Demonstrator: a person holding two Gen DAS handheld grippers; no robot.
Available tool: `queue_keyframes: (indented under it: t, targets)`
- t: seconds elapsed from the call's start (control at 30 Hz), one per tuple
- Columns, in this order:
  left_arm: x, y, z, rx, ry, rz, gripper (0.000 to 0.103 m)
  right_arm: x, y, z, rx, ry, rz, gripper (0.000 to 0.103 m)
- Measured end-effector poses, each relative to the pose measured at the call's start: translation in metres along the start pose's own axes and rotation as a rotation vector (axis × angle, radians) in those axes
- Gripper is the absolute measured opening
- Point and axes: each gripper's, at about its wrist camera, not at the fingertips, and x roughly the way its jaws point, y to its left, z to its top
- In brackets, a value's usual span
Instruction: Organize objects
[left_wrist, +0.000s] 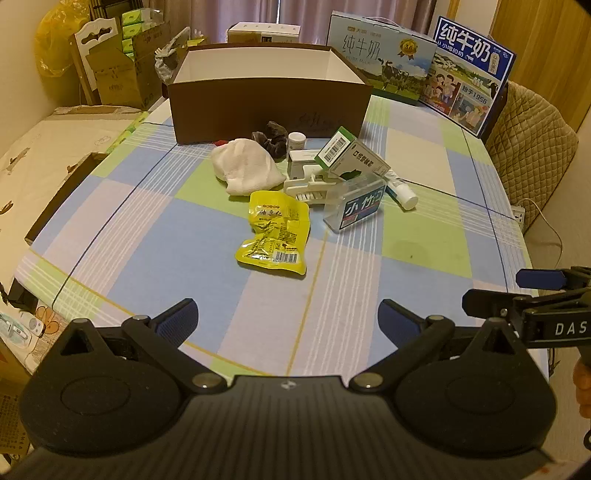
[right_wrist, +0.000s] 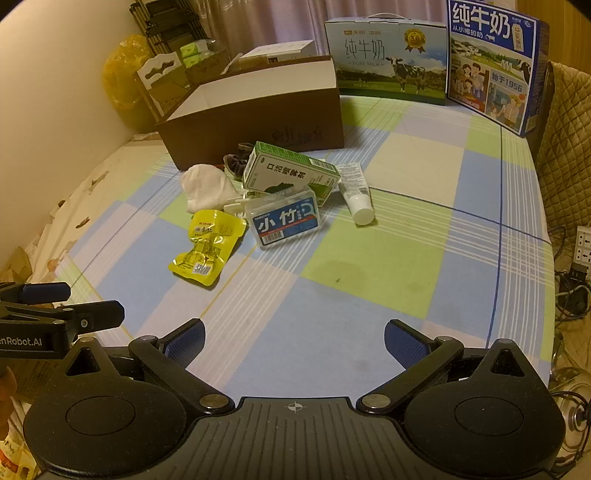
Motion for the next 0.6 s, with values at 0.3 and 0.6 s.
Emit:
queue_keyframes:
  t: [0.3, 0.6]
  targets:
    - [0.0019, 0.0014, 0.0006, 0.001, 0.005, 0.002, 0.102, 0.0036, 0.0012, 0.0008, -0.008, 0.005, -0.003, 0.101]
    - [0.0032, 0.0033, -0.0001, 0.000, 0.006, 0.004, 0.102, 0.0039, 0.0048, 0.0018, -0.011, 0.007, -0.007, 0.101]
